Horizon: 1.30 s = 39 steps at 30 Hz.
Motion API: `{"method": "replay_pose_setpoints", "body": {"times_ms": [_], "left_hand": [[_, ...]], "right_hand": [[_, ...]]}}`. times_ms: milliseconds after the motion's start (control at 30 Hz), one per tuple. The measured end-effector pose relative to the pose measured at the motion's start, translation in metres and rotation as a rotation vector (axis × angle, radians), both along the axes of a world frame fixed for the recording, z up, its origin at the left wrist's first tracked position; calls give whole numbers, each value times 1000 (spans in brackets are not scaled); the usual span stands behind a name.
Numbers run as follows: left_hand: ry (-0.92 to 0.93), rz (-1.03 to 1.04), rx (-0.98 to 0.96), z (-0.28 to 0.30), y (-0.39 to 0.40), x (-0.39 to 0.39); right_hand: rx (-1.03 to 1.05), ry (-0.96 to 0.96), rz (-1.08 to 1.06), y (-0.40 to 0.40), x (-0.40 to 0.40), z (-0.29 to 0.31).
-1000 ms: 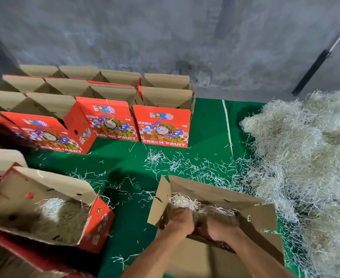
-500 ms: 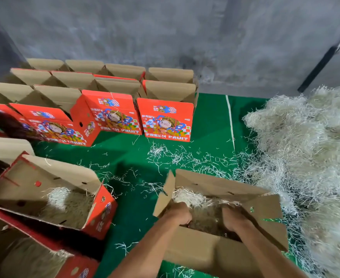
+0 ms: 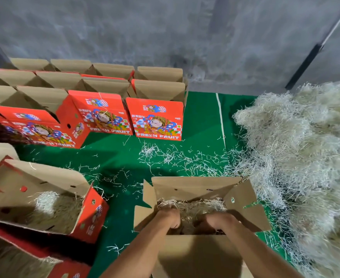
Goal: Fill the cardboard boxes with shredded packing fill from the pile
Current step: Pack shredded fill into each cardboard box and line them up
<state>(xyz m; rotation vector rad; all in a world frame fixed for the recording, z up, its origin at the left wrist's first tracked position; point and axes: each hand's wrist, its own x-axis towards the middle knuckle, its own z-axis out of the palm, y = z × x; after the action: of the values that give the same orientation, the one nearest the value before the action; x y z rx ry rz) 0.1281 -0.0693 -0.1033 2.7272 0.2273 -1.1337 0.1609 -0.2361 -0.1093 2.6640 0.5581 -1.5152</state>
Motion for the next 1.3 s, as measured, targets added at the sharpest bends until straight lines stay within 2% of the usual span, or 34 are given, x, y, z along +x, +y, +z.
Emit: {"method": "replay_pose_setpoints", "body": {"times_ms": [100, 200, 233, 333, 400, 533, 567, 633, 700, 767, 900, 933, 1067, 1133, 1200, 1300], "left_hand": [[13, -29, -3, -1, -3, 5], [-125, -8, -38, 9, -12, 13], [-156, 9, -52, 9, -15, 14], [-82, -52, -12, 2, -18, 6], [-82, -63, 47, -9, -17, 0], [-276, 116, -89, -11, -25, -1], [-319, 160, -100, -13, -26, -1], [-248, 162, -69, -15, -24, -3], [-121, 86, 62, -20, -16, -8], [-44, 27, 92, -14, -9, -8], [-169, 78, -58, 1, -11, 2], [-158, 86, -79, 3, -11, 3], [141, 77, -108, 2, -11, -11], [171, 17, -78, 5, -11, -16], [125, 5, -83, 9, -13, -14], [54, 74, -111, 11, -13, -10]], "right_hand": [[5, -74, -32, -1, 9, 1], [259, -149, -255, 12, 10, 7], [282, -159, -270, 17, 9, 6], [169, -191, -190, 20, 2, -6], [181, -192, -203, 20, 1, -5], [164, -506, -272, 13, 11, -4], [144, -522, -276, 8, 8, -5], [81, -419, -254, -1, -1, -16], [2, -299, -171, -2, -6, -20], [-42, -282, -160, 4, -3, -14], [-11, -424, -165, 11, 5, -4], [-42, -396, -135, 10, 3, -5], [-100, -88, -37, -4, -14, -11], [-55, -10, -89, -5, -17, -7], [26, -54, -122, -2, -17, 5], [76, -322, -287, -8, -10, 10]]}}
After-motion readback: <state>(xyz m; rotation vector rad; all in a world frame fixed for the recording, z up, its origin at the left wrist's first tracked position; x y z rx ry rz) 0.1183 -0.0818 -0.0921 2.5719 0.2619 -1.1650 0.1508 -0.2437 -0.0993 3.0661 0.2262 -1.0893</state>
